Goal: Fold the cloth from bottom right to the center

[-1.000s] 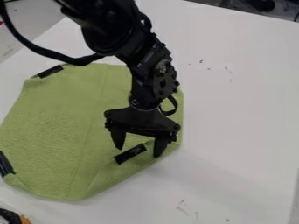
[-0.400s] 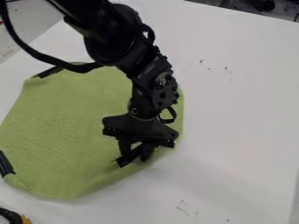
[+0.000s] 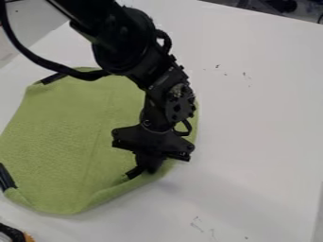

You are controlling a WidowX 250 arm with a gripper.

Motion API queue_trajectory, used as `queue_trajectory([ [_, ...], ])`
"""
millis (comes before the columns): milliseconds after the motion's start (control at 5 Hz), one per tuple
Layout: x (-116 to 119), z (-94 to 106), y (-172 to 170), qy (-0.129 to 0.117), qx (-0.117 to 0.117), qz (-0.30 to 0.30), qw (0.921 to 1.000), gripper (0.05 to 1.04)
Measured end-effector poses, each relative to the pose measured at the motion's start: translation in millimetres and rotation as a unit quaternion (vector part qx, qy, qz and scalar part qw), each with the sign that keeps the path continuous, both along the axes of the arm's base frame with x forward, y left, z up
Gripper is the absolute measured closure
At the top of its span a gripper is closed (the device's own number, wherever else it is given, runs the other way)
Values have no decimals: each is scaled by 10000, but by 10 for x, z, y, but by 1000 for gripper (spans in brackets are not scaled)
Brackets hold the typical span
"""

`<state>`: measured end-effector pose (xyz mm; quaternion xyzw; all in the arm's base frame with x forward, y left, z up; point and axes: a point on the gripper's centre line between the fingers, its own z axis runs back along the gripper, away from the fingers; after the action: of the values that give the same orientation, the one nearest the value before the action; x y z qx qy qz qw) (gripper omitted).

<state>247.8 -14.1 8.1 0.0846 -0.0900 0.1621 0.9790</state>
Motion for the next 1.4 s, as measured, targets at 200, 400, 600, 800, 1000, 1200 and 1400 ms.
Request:
queue_trajectory([
  [200,7,104,58,199,237,-167,9994,1028],
  [400,108,356,207,344,554,-340,9973,1030],
  [600,191,461,467,426,751,-430,9953,1030],
  [800,263,408,823,289,754,-393,9960,1007],
  [1000,292,449,807,312,638,-324,9969,863],
  [1200,208,440,584,363,384,-184,9984,606],
  [1400,15,364,299,372,147,41,9992,298],
])
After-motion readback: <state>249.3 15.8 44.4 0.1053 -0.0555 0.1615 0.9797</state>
